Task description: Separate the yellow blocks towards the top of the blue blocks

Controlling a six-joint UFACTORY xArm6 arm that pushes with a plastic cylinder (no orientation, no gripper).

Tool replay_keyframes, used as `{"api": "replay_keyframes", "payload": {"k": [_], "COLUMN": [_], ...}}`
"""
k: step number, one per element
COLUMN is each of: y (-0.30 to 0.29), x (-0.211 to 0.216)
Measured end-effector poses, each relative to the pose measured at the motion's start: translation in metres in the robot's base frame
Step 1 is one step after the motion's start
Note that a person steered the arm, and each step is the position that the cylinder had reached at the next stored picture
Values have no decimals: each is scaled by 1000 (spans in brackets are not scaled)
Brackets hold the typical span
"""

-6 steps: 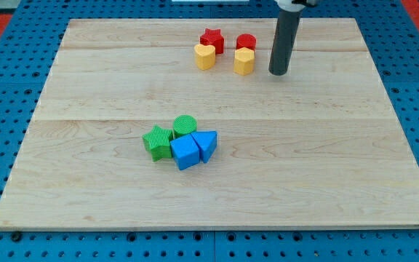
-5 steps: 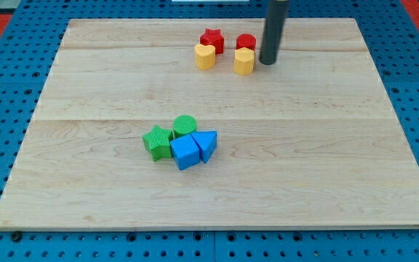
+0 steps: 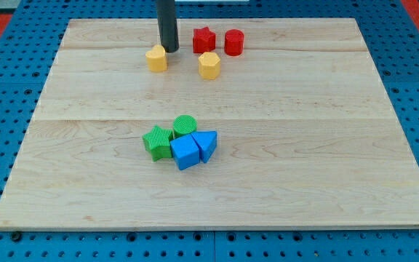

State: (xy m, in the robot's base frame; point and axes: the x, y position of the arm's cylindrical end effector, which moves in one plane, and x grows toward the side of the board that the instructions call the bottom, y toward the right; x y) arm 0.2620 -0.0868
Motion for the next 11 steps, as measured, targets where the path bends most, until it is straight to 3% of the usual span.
{"api": "replay_keyframes", "payload": {"k": [1,2,4,5,6,7,8,10,11], "y": [-46,-41,76,80,120,132,159,43,61], "x": [-6,30,54,40,48,80,45,32,81]}}
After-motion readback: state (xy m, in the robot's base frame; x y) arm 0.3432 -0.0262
